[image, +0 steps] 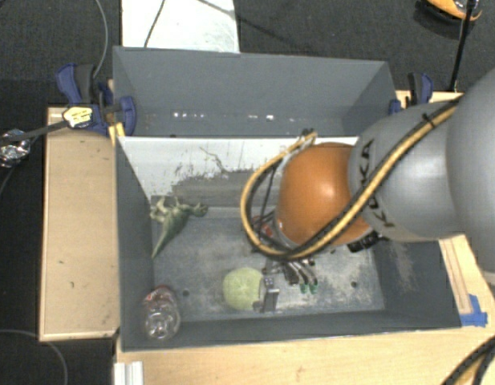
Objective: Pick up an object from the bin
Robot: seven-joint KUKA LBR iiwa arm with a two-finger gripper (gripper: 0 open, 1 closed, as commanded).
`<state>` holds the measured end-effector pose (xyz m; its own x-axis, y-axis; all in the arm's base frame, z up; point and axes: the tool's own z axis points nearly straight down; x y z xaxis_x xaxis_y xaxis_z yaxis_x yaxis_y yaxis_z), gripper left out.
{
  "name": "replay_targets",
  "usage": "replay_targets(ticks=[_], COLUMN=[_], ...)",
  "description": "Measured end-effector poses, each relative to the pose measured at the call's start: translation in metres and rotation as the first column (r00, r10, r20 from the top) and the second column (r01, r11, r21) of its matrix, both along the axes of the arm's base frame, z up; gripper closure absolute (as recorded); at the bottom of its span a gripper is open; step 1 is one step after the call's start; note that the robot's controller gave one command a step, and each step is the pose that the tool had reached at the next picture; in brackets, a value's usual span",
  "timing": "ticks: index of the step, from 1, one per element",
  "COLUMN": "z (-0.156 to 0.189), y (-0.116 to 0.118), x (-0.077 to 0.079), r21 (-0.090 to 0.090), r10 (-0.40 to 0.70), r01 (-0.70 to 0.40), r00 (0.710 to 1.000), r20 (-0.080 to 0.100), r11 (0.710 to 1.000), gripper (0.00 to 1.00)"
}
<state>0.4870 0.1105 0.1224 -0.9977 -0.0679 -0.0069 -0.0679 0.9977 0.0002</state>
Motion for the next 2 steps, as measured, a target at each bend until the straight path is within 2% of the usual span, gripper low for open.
replay_targets(ticks=[1, 2], z=[-0.044, -0.052], y=[0.014, 0.013], x=[0.004, 0.021], r21=[0.000, -0.001], r10=[0.247, 0.295], r01=[-0.247, -0.295], r00=[0.969, 0.956], r20=[-0.005, 0.003], r11=[0.969, 0.956], gripper=[0.00, 1.00])
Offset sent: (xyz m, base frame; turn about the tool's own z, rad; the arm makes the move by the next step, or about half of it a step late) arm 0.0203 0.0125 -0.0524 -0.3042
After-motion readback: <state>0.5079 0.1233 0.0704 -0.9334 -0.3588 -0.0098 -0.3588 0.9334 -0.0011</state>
